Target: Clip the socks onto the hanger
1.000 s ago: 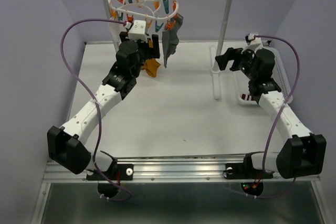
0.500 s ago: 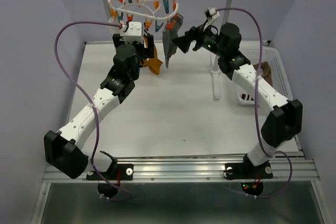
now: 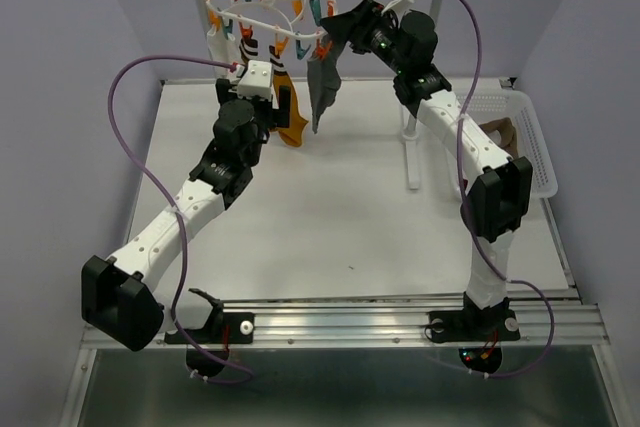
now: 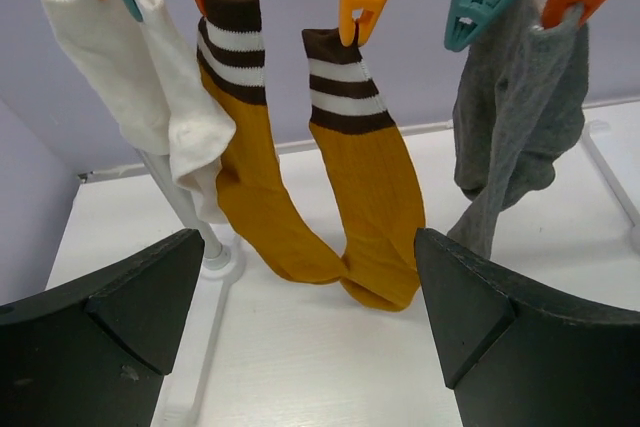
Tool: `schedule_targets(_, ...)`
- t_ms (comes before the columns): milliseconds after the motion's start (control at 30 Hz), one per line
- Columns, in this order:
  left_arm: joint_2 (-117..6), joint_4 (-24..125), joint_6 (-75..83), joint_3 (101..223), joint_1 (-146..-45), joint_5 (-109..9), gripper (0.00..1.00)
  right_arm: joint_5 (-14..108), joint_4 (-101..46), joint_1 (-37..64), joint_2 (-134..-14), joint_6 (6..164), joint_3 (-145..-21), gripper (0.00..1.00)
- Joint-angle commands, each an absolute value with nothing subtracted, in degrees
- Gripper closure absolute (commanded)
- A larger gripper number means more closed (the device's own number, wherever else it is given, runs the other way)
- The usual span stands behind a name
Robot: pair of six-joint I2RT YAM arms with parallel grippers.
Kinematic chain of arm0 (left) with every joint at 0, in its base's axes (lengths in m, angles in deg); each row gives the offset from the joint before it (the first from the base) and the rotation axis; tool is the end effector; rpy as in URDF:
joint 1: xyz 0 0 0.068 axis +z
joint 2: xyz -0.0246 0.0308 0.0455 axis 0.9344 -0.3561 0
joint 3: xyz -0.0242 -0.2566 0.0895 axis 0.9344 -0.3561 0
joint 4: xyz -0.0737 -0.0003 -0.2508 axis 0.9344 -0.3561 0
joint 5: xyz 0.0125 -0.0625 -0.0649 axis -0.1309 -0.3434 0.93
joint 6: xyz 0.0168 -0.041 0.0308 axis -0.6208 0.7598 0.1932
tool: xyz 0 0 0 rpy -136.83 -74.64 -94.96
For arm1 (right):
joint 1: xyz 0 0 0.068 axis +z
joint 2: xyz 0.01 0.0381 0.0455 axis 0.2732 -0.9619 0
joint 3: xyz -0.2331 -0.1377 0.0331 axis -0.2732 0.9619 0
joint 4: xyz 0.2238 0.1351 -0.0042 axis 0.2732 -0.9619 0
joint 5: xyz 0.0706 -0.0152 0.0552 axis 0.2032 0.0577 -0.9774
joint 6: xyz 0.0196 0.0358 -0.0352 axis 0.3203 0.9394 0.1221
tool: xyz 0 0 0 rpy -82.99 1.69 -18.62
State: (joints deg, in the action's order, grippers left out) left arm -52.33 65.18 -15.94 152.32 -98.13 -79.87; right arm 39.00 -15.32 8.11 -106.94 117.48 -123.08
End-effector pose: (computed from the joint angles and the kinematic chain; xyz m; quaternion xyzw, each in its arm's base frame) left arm 0.2662 -0.1325 0.3948 0.0743 0.6633 -0.0114 0.7446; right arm 0.4318 0.2026 0.4448 -0.0244 0.6253 0.4785 0.6161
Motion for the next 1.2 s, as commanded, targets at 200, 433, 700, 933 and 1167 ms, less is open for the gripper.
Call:
schedule_targets(200, -51.7, 72.0, -19.9, 151.8, -96.6, -75.9, 0.01, 36.2, -7.8, 8.0, -107.5, 126.5, -125.6, 0.45)
schedule_targets(433, -54.4, 73.7, -21.2, 154.2, -96.4, -74.1, 0.01, 34.1, -3.6, 8.0, -105.7, 130.0, -123.0, 0.68)
schedule_targets(700, -54.8, 80.4, -22.4, 154.2, -96.3, -64.9, 0.01, 30.0, -2.6, 8.0, -104.8, 132.4, -121.8, 0.69)
schedule_targets(933, -57.7, 90.3, -25.6, 153.5, -96.2, -62.0, 0.01, 27.6, -2.3, 8.0, -104.8, 133.9, -121.9, 0.69)
schedule_targets(1167, -62.3, 98.9, -27.1, 152.9, -96.3, -60.1, 0.03, 25.7, -2.1, 8.0, -104.8, 134.8, -122.3, 0.68)
